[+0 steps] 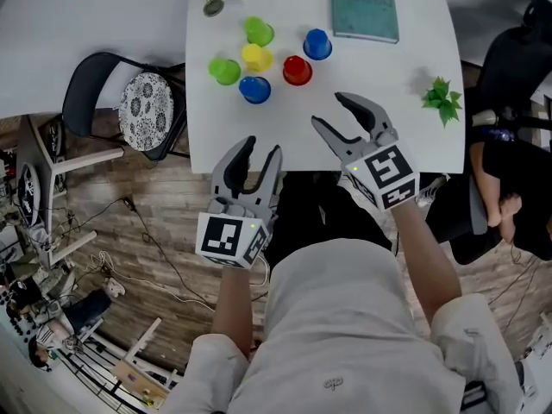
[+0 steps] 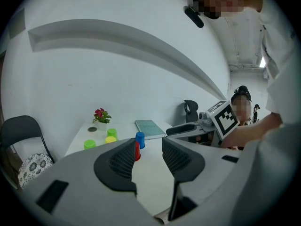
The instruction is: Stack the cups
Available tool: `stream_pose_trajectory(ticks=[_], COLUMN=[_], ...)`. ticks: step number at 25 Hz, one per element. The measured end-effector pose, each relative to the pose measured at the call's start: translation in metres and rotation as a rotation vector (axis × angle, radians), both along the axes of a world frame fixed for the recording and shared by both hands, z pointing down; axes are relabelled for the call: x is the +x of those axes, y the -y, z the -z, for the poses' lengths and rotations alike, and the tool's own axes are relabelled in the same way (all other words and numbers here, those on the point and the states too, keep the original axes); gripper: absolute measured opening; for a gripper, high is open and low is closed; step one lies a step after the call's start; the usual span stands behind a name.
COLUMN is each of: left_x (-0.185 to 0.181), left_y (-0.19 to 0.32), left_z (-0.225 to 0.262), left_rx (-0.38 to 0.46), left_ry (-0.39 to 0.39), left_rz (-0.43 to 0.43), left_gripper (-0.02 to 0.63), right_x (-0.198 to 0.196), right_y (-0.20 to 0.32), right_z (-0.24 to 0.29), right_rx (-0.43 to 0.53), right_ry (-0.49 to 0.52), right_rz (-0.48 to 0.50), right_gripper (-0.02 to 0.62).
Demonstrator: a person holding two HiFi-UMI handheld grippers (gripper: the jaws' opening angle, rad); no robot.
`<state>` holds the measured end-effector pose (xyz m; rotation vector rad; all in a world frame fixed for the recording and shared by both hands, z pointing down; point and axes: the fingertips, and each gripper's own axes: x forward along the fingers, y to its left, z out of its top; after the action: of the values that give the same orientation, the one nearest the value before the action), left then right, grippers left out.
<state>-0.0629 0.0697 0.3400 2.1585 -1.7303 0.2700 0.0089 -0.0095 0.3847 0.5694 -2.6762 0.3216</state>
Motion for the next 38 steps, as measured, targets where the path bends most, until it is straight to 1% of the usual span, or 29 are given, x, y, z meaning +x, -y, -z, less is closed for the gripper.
stream_pose_trajectory(ticks=[6, 13, 28, 34, 38], left_x=[-0.005, -0.02, -0.047, -0.058, -0.062], left_y=[0.01, 0.019, 0.038, 0.046, 0.049], left_z=[-0.012, -0.025, -0.044, -0.048, -0.051], left_rx=[-0.013, -0.026, -0.072, -0.085, -0.096], left_ry=[-0.011, -0.019, -0.043, -0.04, -0.042], left_rz=[-0.005, 0.003, -0.013, -0.021, -0.032], left_gripper=[0.169, 0.169, 0.172, 0.172, 0.172], right_x=[-0.016, -0.035, -0.067, -0.076, -0.081], right_y=[0.016, 0.034, 0.068, 0.078, 0.082], right_z=[-0.019, -0.04, -0.086, -0.104, -0.114], right_rx=[-0.006, -0.005, -0.013, -0.029, -0.062], right_ry=[-0.015, -0.046, -0.161, -0.197, -0.21], right_rz=[-0.013, -0.016, -0.026, -0.028, -0.044], right_gripper=[0.225, 0.227, 0.265, 0.268, 0.27])
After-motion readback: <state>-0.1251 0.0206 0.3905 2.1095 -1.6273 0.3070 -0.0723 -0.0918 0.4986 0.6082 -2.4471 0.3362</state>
